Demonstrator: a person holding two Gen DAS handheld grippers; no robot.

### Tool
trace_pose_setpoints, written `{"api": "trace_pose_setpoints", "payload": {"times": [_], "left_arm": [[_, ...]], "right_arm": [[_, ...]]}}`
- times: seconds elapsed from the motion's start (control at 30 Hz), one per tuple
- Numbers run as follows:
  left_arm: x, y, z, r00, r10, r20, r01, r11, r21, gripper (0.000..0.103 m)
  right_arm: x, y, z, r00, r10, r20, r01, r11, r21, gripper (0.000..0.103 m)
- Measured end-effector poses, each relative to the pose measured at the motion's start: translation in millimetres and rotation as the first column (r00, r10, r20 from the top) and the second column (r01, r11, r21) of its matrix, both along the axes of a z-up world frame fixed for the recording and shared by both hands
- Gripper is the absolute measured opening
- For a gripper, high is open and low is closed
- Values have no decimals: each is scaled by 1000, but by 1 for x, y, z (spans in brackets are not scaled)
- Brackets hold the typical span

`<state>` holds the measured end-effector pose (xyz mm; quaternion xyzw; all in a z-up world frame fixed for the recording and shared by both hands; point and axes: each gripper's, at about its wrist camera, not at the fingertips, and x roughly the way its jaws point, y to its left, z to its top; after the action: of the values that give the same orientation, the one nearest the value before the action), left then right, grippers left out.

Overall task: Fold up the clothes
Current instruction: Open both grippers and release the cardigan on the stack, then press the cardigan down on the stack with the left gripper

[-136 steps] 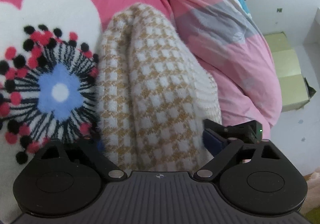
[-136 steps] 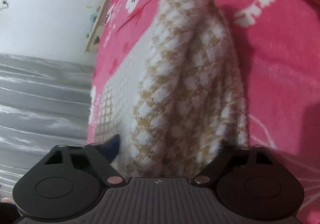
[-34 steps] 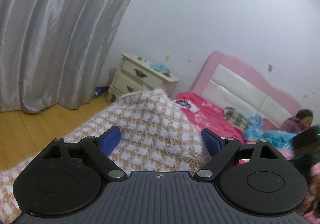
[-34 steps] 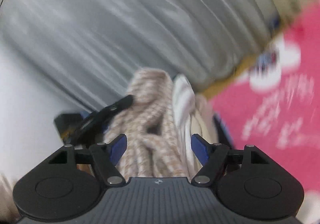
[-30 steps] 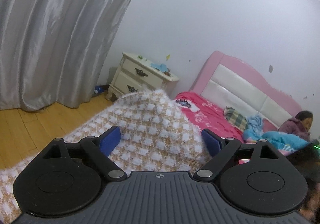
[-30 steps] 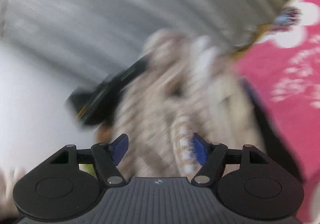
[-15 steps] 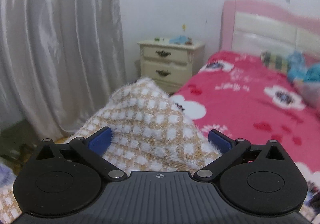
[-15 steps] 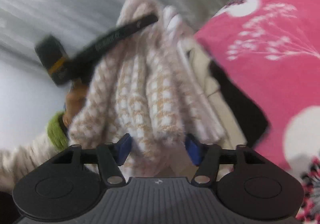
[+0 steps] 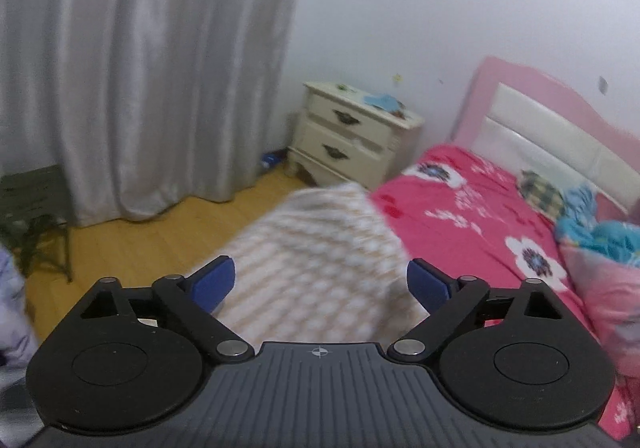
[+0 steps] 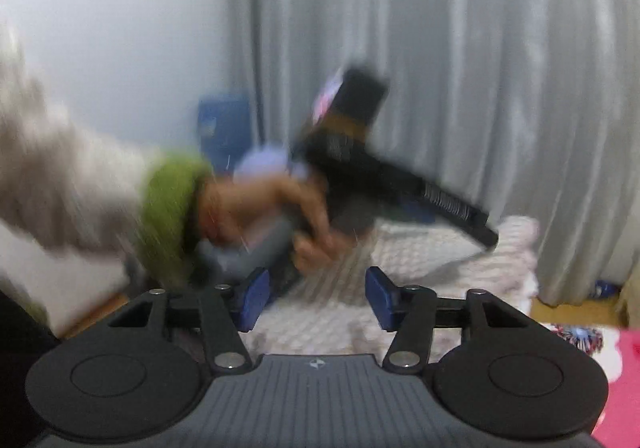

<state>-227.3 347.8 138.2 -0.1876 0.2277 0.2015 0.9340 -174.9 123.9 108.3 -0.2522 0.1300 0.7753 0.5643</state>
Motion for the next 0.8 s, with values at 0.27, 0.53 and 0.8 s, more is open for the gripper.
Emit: {"api": "trace_pose_setpoints", "payload": {"times": [0.27, 0.53, 0.8], "left_arm": [[-58, 2, -9, 999, 19, -26, -20, 1000, -14, 84], [101, -26, -9, 972, -57, -226, 144, 911, 386, 85], [161, -48, -32, 930, -20, -368, 182, 893, 411, 87]], "right_arm": [[20, -4, -37, 994, -110, 15, 111, 984, -136, 53], [32, -17, -40, 994, -105, -22, 102, 989, -108, 53], [81, -39, -61, 962, -97, -257, 86, 995, -54, 53]]}}
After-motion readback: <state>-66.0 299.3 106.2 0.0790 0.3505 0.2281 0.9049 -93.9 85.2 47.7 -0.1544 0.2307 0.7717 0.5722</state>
